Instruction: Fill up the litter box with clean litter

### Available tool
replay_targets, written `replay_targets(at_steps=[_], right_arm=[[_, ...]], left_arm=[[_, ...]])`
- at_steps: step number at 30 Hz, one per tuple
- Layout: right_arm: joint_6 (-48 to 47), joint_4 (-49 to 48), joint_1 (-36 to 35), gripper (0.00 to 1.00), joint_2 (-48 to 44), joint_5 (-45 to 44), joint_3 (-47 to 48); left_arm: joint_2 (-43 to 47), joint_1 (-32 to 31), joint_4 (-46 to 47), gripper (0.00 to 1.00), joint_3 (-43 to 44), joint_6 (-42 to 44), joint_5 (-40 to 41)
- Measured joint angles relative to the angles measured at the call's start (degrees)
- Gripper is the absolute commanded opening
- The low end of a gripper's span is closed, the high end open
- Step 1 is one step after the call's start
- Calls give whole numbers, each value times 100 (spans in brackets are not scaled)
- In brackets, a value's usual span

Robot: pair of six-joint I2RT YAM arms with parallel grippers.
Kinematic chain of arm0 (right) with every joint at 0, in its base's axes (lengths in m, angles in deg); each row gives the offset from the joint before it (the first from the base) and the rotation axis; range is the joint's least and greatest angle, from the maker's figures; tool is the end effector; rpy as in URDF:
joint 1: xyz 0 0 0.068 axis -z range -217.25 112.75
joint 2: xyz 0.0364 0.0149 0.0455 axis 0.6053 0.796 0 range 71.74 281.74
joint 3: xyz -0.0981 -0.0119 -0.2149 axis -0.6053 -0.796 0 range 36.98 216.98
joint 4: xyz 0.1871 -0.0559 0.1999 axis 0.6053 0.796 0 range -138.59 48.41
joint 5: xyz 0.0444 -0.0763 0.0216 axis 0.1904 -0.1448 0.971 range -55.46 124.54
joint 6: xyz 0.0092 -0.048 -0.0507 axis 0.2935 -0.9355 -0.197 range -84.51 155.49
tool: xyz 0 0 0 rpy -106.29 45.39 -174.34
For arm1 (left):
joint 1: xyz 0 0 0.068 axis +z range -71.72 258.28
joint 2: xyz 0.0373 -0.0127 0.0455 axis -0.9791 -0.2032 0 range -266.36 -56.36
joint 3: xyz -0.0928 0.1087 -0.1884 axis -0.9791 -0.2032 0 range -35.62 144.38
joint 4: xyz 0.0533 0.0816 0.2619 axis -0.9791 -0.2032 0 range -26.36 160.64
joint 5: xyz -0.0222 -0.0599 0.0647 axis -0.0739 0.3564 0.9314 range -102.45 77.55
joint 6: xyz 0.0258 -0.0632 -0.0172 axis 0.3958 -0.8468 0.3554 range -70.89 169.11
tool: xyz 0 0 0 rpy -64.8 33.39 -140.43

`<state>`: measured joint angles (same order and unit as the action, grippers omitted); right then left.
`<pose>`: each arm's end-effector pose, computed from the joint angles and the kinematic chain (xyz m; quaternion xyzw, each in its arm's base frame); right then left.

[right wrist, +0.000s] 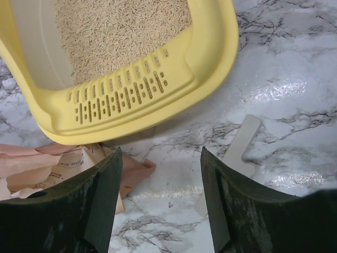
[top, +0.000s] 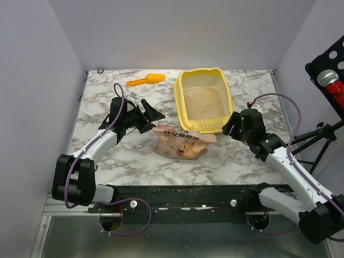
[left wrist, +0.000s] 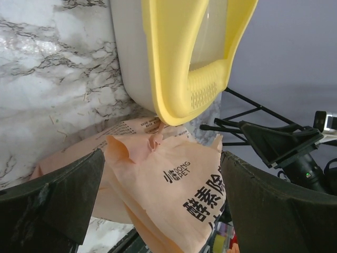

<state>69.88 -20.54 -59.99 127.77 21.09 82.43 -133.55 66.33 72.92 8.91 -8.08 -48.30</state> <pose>0.2502 0.0903 0.2304 0.1414 0.8853 0.1131 0.4284 0.3146 -0.1010 0.1811 -0.1763 0.8208 -0.4884 0.2380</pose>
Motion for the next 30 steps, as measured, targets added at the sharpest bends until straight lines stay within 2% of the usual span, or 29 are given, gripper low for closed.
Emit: replay_targets(at_steps=[10, 21, 26, 30], right_arm=[[2, -31, 0, 67, -24, 146, -90], [2, -118, 0, 67, -46, 243, -144], [0, -149, 0, 66, -44, 280, -177], [-9, -157, 0, 66, -46, 306, -238]], left_arm=[[-264, 33, 647, 99, -138, -269, -398], [-151, 33, 168, 99, -262, 177, -551], [-153, 37, 610, 99, -518, -37, -734], [-195, 37, 1244, 93, -682, -400, -857]])
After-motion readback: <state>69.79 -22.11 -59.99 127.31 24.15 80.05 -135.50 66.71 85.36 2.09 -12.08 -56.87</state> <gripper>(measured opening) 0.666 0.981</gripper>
